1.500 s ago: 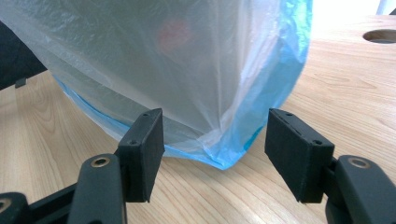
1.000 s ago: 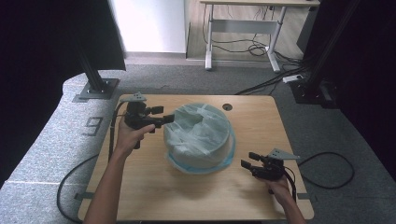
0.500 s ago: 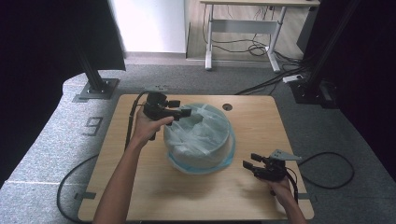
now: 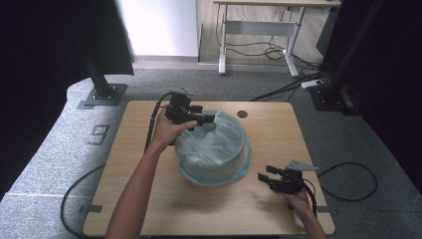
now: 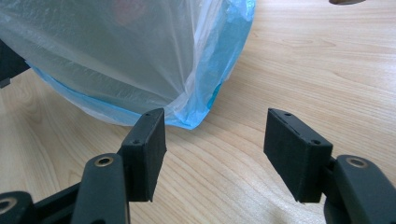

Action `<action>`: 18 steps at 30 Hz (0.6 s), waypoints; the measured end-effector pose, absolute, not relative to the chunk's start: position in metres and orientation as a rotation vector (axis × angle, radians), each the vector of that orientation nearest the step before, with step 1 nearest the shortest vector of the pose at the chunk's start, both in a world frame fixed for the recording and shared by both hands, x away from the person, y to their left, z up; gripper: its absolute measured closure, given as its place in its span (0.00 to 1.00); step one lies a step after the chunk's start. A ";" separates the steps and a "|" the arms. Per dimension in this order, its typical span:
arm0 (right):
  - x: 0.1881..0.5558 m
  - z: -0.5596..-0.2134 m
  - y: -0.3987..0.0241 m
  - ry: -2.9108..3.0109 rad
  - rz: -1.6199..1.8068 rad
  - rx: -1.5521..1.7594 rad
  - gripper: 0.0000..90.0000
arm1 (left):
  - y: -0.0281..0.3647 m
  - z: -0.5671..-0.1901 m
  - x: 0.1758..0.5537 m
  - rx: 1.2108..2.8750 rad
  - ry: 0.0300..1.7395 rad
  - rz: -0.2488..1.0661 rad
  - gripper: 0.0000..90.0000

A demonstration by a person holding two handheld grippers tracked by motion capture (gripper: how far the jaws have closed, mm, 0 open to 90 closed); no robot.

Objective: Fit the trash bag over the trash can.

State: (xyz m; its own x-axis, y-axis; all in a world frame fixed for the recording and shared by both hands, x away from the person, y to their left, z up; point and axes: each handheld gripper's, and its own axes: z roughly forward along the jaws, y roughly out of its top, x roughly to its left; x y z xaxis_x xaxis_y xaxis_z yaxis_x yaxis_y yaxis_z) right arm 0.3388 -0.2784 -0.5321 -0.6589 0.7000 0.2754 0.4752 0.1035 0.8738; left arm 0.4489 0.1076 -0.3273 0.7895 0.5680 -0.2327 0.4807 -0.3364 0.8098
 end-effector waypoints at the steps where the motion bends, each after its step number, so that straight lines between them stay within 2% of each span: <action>1: 0.339 -0.532 -0.278 2.174 1.582 1.174 0.42 | 0.105 -0.327 0.450 1.998 0.784 0.108 0.31; 11: 0.338 -0.533 -0.274 2.215 1.548 1.148 0.42 | 0.086 -0.337 0.457 2.071 0.832 0.126 0.34; 18: 0.338 -0.533 -0.276 2.212 1.552 1.153 0.42 | 0.071 -0.344 0.464 2.099 0.864 0.093 0.36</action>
State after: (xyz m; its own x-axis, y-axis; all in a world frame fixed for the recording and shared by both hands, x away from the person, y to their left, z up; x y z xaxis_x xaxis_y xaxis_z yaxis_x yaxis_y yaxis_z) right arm 0.3381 -0.2759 -0.5331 -0.6743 0.6918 0.2583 0.4781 0.1424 0.8667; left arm 0.4641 0.0710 -0.3443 0.7593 0.6094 -0.2283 0.5468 -0.4072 0.7316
